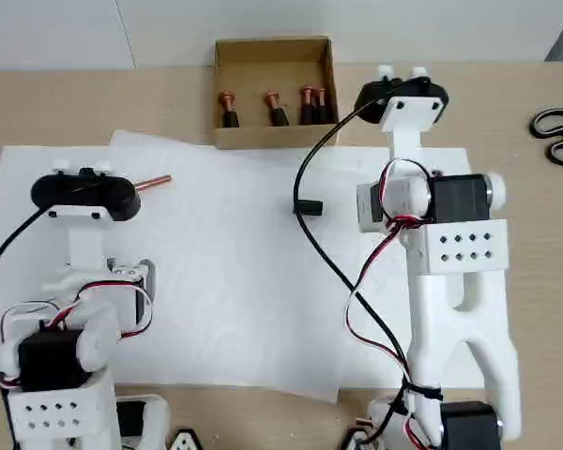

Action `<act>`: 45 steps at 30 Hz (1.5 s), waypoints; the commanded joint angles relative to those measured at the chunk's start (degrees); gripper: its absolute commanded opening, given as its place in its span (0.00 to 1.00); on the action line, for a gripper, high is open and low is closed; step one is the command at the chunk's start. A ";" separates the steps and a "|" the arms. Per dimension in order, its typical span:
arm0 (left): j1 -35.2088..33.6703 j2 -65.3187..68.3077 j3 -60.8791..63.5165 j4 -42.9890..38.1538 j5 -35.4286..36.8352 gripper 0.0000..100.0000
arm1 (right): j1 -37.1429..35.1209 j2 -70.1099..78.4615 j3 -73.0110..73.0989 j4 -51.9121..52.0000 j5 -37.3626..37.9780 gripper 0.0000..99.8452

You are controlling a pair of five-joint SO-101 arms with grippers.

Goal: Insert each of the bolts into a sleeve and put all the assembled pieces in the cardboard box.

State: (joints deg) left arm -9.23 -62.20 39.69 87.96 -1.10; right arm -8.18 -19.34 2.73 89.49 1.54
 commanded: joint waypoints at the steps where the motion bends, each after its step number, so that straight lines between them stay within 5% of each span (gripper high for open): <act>1: 0.09 -0.35 -0.22 -1.14 0.18 0.13 | -1.36 1.01 0.62 -2.33 6.42 0.26; 11: -0.09 -0.35 -0.13 -1.23 0.18 0.13 | -4.62 18.68 -2.81 -4.26 23.03 0.26; 22: 0.09 -0.35 -0.22 -1.05 0.18 0.13 | -8.04 43.91 -29.01 -3.91 38.86 0.26; 32: 0.09 -0.35 -0.22 -1.05 0.18 0.13 | -10.59 59.65 -45.71 -3.74 40.70 0.26; 45: 0.09 -0.35 -0.22 -1.14 0.18 0.13 | -13.05 62.64 -46.68 -3.74 40.62 0.26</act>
State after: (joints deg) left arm -9.23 -62.20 39.69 87.96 -1.19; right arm -21.19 43.78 -41.58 85.98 41.63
